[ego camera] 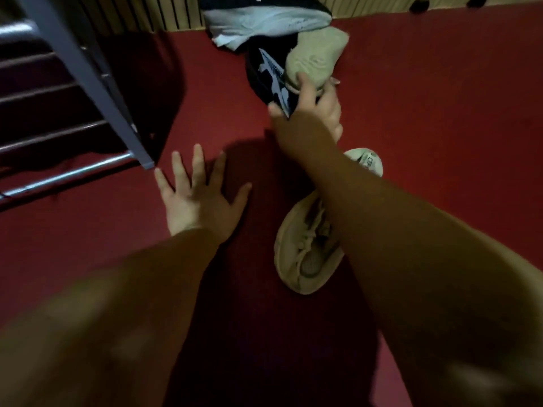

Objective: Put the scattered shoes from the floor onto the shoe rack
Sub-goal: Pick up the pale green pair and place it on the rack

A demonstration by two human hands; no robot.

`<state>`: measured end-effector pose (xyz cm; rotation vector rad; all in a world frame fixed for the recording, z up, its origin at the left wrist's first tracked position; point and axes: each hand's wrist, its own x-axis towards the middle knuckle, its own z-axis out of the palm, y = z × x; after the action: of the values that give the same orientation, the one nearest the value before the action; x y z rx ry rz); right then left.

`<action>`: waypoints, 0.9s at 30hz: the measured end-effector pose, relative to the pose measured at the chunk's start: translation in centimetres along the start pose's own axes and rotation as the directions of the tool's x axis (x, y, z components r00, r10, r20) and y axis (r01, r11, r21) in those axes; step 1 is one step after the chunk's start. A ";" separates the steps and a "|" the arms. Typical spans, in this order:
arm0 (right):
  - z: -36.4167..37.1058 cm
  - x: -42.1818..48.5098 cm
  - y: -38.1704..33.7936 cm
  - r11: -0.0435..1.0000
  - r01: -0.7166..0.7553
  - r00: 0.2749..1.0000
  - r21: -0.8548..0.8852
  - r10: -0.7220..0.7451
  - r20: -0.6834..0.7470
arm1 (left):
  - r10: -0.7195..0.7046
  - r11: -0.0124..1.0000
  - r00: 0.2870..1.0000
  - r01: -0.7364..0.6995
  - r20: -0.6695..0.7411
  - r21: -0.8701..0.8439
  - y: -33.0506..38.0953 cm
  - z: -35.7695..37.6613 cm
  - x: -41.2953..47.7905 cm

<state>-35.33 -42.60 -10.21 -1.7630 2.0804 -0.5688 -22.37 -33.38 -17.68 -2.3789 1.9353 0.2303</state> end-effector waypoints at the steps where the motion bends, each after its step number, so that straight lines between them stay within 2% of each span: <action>1: 0.3 1.6 -0.4 0.998 -0.063 0.998 0.030 0.063 -0.011 | 0.011 1.000 1.000 -0.011 0.003 -0.006 -0.1 0.0 -0.2; 3: 0.5 4.7 -1.1 0.977 -0.195 0.980 0.083 0.198 -0.030 | 0.028 0.997 0.999 -0.030 -0.034 -0.068 -0.1 0.0 -0.5; 5: 0.7 7.1 -1.6 0.951 -0.292 0.956 0.101 0.291 0.017 | 0.029 0.995 0.998 -0.035 -0.063 -0.093 -0.1 0.1 -0.3; 7: 1.2 8.8 -1.7 0.934 -0.344 0.939 0.095 0.339 0.062 | 0.024 0.997 1.000 -0.024 -0.007 -0.067 0.0 0.2 -0.3; 9: 1.4 10.0 -2.1 0.923 -0.374 0.928 0.091 0.371 0.049 | 0.013 1.000 0.999 -0.012 0.035 -0.023 -0.1 -0.1 -0.2; 13: 1.4 11.4 -2.4 0.899 -0.431 0.902 0.084 0.428 0.046 | -0.008 1.000 0.999 0.008 0.046 -0.010 0.0 -0.1 -0.1; 16: 1.4 11.3 -2.2 0.913 -0.393 0.919 0.113 0.393 0.021 | -0.007 0.999 0.999 0.009 0.043 -0.031 0.0 0.0 -0.1; 22: -0.6 8.7 1.0 0.834 -0.353 0.933 0.424 0.346 0.097 | -0.010 0.999 0.998 0.013 0.070 -0.034 0.0 -0.1 -0.2; 24: -1.7 7.3 2.6 0.865 -0.299 0.954 0.404 0.279 0.108 | -0.010 1.000 0.997 0.012 0.071 -0.025 0.0 0.0 -0.1; 27: -3.1 5.3 5.3 0.967 -0.182 0.982 0.180 0.169 0.086 | -0.010 0.999 0.998 0.012 0.059 -0.032 0.0 -0.1 -0.2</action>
<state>-42.28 -46.79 -10.31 -1.4571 2.0363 -0.6190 -22.41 -33.23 -17.59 -2.3732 1.9069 0.3294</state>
